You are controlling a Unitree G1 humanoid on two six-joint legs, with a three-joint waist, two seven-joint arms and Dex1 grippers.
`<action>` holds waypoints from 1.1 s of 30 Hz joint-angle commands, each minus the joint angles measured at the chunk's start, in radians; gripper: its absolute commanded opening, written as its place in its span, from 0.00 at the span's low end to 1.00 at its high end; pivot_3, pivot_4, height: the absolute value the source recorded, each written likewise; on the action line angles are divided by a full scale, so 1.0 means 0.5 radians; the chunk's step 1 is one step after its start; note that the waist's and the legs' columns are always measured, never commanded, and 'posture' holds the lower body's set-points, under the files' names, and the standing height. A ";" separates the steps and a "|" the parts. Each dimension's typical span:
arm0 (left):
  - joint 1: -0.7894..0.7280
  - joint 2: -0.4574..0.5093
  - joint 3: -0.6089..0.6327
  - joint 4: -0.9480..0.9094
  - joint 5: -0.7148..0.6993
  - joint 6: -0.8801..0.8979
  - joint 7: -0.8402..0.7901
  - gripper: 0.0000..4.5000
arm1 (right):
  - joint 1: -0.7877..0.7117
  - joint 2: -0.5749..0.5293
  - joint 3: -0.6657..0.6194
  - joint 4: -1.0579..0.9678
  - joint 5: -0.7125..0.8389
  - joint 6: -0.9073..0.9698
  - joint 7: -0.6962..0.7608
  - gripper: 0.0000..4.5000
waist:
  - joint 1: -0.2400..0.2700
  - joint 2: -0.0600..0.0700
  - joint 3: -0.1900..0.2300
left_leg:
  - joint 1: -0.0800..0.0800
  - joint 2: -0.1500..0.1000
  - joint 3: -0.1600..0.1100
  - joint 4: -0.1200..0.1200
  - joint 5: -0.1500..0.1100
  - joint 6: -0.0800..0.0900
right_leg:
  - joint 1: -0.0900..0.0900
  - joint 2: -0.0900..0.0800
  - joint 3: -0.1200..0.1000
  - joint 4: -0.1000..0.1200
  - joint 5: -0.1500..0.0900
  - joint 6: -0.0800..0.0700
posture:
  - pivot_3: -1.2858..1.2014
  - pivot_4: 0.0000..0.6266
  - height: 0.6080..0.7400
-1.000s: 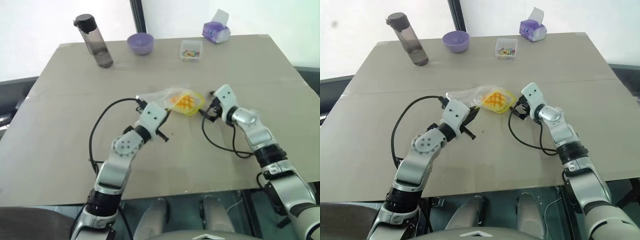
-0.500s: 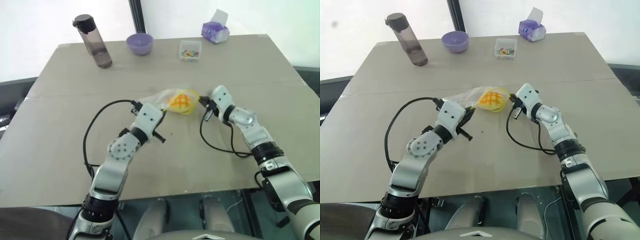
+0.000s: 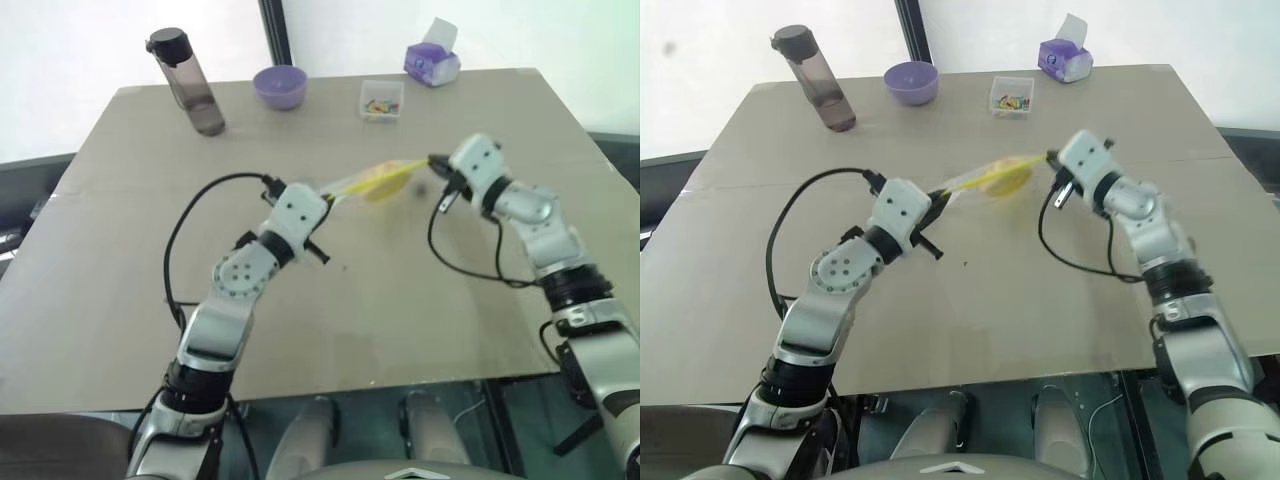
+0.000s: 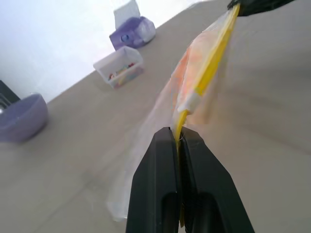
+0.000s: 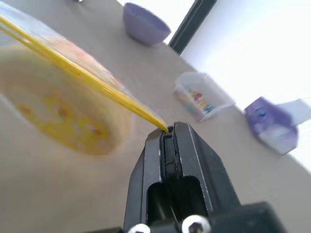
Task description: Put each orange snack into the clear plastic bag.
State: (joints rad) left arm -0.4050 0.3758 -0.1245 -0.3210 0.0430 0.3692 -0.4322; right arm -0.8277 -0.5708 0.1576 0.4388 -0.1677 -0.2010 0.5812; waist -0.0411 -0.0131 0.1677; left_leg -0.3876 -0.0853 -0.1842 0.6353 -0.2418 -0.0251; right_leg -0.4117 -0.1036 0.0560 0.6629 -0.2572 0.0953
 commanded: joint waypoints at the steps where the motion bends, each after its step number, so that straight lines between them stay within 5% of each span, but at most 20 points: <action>1: -0.054 0.047 0.104 0.031 -0.012 -0.067 0.008 0.00 | 0.003 -0.141 -0.149 -0.204 0.071 0.172 0.068 0.01 | -0.003 0.000 0.000 | 0.000 0.000 0.000 0.000 0.000 0.000 | 0.000 0.000 0.000 0.000 0.000 0.000 | 0.52 0.24 1.00; 4: -0.058 0.052 0.072 0.077 -0.012 -0.110 0.002 0.00 | 0.091 -0.220 -0.129 -0.387 0.091 0.280 0.179 0.01 | -0.002 0.000 0.000 | 0.000 0.000 0.001 0.000 0.000 0.000 | 0.000 0.000 0.001 0.000 0.000 0.000 | 0.52 0.24 1.00; 11: -0.065 0.082 0.059 0.129 -0.017 -0.167 -0.023 0.00 | 0.280 -0.379 -0.087 -0.835 0.174 0.589 0.495 0.74 | -0.001 0.000 0.000 | -0.001 0.000 0.000 0.001 0.000 0.000 | 0.000 -0.001 0.000 0.000 0.000 0.000 | 0.52 0.24 1.00; 20: -0.120 0.218 0.052 0.201 0.023 -0.296 -0.104 0.00 | 0.082 -0.100 0.104 -1.310 0.365 0.986 0.667 0.74 | 0.000 0.000 0.000 | 0.000 0.001 0.000 0.001 0.000 0.000 | 0.000 0.000 0.000 0.001 0.000 0.001 | 0.52 0.24 1.00; 33: -0.161 0.515 -0.083 0.081 0.354 -0.652 -0.267 0.00 | -0.153 0.177 0.361 -1.057 0.234 0.635 0.693 0.74 | 0.000 0.000 0.000 | -0.012 -0.001 -0.007 0.005 0.000 0.000 | -0.009 -0.001 -0.006 0.001 0.001 0.001 | 0.52 0.24 1.00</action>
State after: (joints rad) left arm -0.4657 0.6207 -0.1722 -0.2266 0.1974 0.0761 -0.5609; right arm -0.8715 -0.4963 0.3453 -0.0878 -0.0444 0.1548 0.9339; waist -0.0410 -0.0130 0.1680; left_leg -0.3936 -0.0858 -0.1875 0.6375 -0.2417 -0.0252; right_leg -0.4161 -0.1042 0.0527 0.6634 -0.2569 0.0955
